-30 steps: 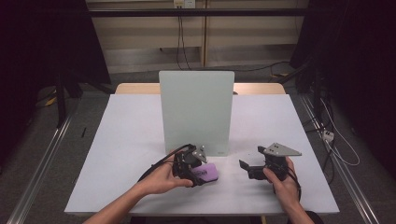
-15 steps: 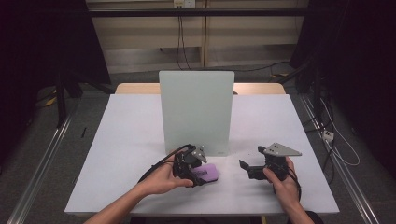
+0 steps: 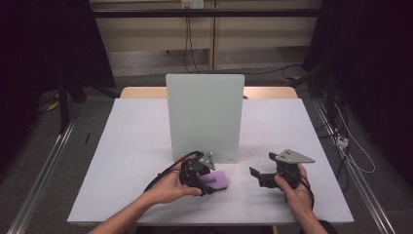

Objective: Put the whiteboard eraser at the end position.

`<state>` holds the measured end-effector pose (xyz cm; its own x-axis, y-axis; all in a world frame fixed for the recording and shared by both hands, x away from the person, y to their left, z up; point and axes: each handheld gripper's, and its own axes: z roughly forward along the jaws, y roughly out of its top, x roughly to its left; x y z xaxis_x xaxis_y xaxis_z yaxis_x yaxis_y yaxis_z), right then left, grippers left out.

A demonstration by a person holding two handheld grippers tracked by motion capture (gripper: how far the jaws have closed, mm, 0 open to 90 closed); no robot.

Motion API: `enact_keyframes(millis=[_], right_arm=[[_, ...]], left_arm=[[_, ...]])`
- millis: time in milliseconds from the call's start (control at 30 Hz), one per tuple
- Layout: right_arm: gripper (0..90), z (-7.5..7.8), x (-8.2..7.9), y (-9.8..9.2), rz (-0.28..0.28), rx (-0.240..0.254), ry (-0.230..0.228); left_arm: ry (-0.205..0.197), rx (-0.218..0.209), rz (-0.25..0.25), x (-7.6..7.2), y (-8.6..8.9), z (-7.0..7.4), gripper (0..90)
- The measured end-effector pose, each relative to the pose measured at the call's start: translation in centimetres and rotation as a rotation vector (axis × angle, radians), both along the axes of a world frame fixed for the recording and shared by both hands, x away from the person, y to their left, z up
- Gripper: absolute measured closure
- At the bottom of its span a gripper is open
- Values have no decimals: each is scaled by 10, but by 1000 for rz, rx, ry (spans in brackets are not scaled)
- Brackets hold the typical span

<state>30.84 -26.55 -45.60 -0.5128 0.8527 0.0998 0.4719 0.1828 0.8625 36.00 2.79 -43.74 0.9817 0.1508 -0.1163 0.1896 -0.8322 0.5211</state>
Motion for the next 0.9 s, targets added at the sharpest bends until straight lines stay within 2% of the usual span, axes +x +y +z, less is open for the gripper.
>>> enact_keyframes(millis=[100, 133, 167, 200, 233, 267, 300, 367, 400, 467, 500, 567, 600, 667, 700, 767, 867, 900], right_arm=[[59, 0, 0, 0, -2, 2, 0], [59, 0, 0, 0, -2, 1, 0], [59, 0, 1, 0, -1, 0, -1], [59, 0, 0, 0, -1, 0, 0], [59, 0, 0, 0, -1, 0, 0], [59, 0, 0, 0, -1, 0, 0], [59, 0, 0, 0, -2, 0, 0], [59, 0, 0, 0, -2, 0, 0], [59, 0, 0, 0, -1, 0, 0], [59, 0, 0, 0, -1, 0, 0], [59, 0, 0, 0, -1, 0, 0], [59, 0, 0, 0, -2, 0, 0], [59, 0, 0, 0, -3, 1, -1], [59, 0, 0, 0, -2, 1, 0], [59, 0, 0, 0, -3, 1, 0], [59, 0, 0, 0, -3, 0, 0], [59, 0, 1, 0, -4, 0, 0], [59, 0, 1, 0, -4, 0, 1]], left_arm=[[-8, -10, 6, -1, 0, -1, 294], [-20, 7, 9, -1, 0, 1, 257], [-16, -27, 19, -2, 0, -1, 232], [-13, -11, 13, -1, 1, 2, 212], [-29, -6, 23, -2, 1, 3, 191], [-25, -27, 25, -1, 1, 3, 176], [-39, -18, 42, -2, 2, 4, 159], [-40, -17, 41, -1, 3, 5, 142], [-17, -52, 33, 1, 4, 4, 136], [-38, -66, 56, 1, 4, 4, 95], [-56, -40, 69, 0, 5, 7, 95], [-34, -91, 74, 2, 7, 8, 93], [-28, -100, 73, 3, 8, 9, 88], [-58, -105, 84, 3, 11, 12, 81], [-46, -116, 89, 4, 12, 14, 74], [-60, -130, 122, 6, 15, 16, 73], [-71, -139, 141, 8, 18, 18, 70], [-69, -155, 150, 8, 19, 19, 69]])
